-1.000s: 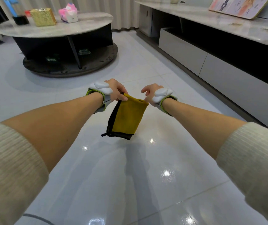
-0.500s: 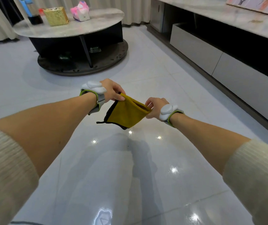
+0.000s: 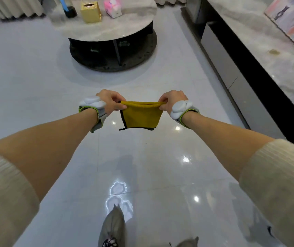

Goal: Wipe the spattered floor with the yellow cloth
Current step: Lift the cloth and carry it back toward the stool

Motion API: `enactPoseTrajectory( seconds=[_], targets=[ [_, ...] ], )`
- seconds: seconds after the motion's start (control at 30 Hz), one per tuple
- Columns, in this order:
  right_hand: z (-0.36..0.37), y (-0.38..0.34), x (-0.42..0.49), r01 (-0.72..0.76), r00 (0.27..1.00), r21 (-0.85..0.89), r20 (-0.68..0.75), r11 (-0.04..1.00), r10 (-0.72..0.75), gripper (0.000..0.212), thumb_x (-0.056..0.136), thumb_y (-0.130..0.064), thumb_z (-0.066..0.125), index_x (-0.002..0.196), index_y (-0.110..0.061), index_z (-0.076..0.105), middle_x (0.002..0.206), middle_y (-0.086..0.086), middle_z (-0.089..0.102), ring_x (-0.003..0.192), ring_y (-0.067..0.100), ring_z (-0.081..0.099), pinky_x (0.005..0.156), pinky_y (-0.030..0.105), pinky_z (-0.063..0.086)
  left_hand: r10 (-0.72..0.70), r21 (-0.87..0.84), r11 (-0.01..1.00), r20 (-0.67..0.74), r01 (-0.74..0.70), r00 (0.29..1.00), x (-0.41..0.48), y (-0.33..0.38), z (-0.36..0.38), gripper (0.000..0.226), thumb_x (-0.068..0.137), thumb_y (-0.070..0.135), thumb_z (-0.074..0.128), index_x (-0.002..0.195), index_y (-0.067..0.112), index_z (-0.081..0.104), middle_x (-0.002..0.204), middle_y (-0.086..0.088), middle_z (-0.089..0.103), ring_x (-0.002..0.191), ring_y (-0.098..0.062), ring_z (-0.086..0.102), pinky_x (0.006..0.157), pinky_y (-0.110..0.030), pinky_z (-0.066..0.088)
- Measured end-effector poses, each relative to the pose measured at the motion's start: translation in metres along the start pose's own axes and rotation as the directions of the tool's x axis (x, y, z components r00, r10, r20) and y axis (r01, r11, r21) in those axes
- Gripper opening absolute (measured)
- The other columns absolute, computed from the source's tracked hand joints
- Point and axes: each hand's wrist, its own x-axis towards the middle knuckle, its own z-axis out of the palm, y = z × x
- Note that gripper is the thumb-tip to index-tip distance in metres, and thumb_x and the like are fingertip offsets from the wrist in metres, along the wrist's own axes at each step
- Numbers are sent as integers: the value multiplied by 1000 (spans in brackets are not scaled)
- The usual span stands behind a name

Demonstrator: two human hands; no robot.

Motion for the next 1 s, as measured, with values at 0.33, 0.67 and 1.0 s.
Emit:
enactPoseTrajectory(
  seconds=[0.33, 0.67, 1.0],
  targets=[
    [-174, -118, -163, 66, 997, -115, 47, 991, -61, 17, 79, -15, 65, 91, -25, 73, 94, 6, 71, 84, 28, 64, 67, 31, 51, -147, -209, 971, -120, 120, 982, -192, 138, -96, 18, 72, 16, 84, 67, 31, 74, 71, 5, 71, 79, -20, 69, 88, -41, 58],
    [-266, -138, -393, 50, 998, -162, 34, 986, -46, 20, 83, -19, 62, 102, -19, 70, 105, 7, 70, 98, 28, 63, 73, 28, 47, -40, -264, 964, -31, 30, 999, -380, 225, -115, 20, 67, 13, 87, 66, 30, 76, 81, -10, 72, 86, -29, 71, 83, -37, 60],
    [-308, -59, -571, -90, 990, -151, 98, 984, 106, 21, 89, -9, 59, 106, -8, 69, 112, 11, 68, 106, 29, 61, 88, 33, 50, 2, -295, 954, 195, 57, 981, -515, 287, -22, 18, 67, 4, 86, 69, 17, 74, 65, 0, 62, 63, -13, 67, 64, -19, 57]
  ],
)
